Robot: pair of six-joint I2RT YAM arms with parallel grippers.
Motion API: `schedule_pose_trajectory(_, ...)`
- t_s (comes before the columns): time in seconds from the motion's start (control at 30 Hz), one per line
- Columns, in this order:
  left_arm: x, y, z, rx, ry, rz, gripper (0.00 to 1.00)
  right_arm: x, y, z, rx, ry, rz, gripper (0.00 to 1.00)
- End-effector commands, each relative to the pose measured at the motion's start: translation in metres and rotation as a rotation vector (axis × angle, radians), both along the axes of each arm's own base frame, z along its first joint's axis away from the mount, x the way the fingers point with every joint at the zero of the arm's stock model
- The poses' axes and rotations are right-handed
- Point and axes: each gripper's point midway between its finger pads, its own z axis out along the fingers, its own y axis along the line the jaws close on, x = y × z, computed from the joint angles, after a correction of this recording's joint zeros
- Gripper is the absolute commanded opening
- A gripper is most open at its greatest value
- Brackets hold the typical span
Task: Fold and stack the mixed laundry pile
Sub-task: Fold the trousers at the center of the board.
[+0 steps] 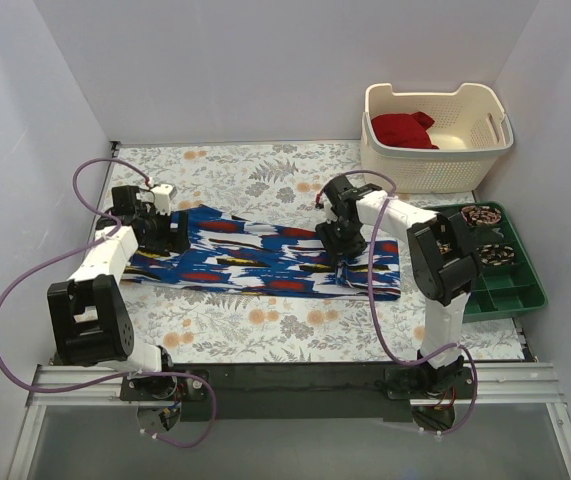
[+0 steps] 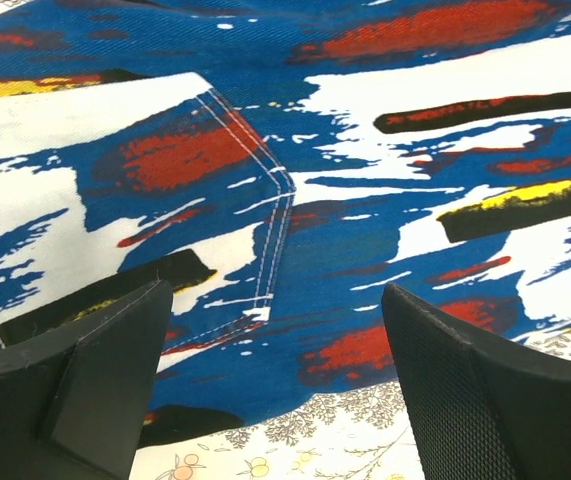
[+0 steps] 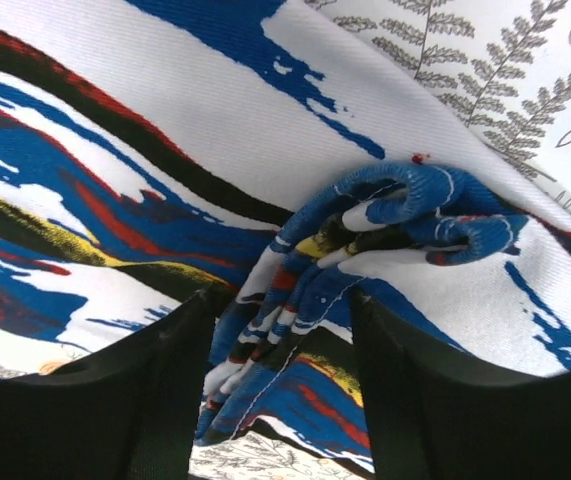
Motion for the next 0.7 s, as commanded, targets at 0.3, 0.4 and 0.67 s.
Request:
schedule_pose_trajectory(0.3, -0.003, -0.01, 0.022, 0.018, -0.091, -0.098, 0.86, -0.001, -0.024, 0.018, -0.032, 0.014, 0.062, 0.01)
schedule_pose_trajectory(0.4, -0.014, -0.022, 0.007, 0.015, -0.057, -0.162, 0.78, 0.004, -0.03, 0.038, 0.066, 0.012, 0.048, 0.01)
schedule_pose_trajectory(0.67, -0.046, -0.075, -0.039, 0.095, -0.01, -0.465, 0.53, 0.032, -0.071, 0.138, 0.281, -0.222, 0.012, 0.01)
